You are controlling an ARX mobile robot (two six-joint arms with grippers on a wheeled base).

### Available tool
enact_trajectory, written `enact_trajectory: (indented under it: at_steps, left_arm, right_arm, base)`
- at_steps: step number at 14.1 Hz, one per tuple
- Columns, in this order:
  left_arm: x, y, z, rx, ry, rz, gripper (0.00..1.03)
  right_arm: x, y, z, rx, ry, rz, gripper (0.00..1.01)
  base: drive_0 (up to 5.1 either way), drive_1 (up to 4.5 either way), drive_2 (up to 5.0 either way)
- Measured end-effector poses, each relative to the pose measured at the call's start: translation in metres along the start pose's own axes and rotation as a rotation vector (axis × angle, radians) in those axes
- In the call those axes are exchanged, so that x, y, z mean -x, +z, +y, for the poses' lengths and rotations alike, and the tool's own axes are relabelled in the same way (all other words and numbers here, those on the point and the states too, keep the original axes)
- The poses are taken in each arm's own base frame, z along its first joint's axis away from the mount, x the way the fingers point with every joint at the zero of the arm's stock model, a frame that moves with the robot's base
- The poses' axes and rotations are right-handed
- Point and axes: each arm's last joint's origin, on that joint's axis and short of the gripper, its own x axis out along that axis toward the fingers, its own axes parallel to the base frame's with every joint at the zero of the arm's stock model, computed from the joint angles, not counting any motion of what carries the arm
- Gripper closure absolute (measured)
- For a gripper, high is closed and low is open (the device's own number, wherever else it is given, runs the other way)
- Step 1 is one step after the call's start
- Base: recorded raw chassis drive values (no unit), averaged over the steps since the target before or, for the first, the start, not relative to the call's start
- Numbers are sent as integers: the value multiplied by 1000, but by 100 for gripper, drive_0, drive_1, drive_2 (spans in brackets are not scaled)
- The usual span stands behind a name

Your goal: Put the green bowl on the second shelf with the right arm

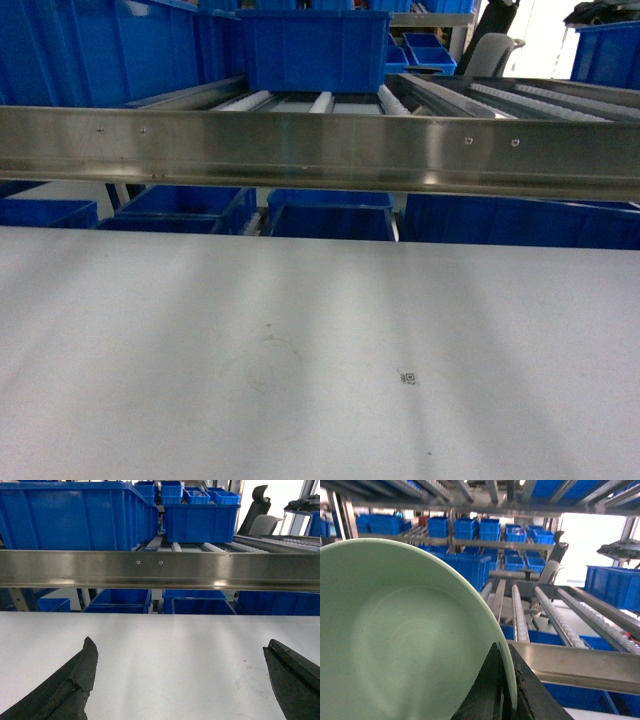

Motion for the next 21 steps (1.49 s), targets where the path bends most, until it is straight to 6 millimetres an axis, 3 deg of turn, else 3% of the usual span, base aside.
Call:
enact_trajectory:
  at_steps: [2,5,7,12,15,17,21]
  left_arm:
    - [0,0,0,0,0,0,5]
    - [0,0,0,0,0,0,5]
    - [0,0,0,0,0,0,5]
    - [0,0,0,0,0,0,5]
    - [0,0,0,0,0,0,5]
    - [0,0,0,0,0,0,5]
    - [0,0,0,0,-1,1,5]
  right_arm:
    - [31,7,9,-49,-35,-74,99]
    - [57,4,7,-89,-105,-112,99]
    - [61,-7,4,-95,-138,-119,99]
    - [75,-30,-31,-77,-275,-49,99]
    - [86,-36,-26,-85,-248,-23,99]
    - [88,-37,-17,-94,-201,-23,99]
    - [88,-38,-17,-93,-214,-22,99]
  base:
    - [0,0,0]
    - [0,0,0]
    - [0,0,0]
    - [0,0,0]
    - [0,0,0]
    - [0,0,0]
    - [0,0,0]
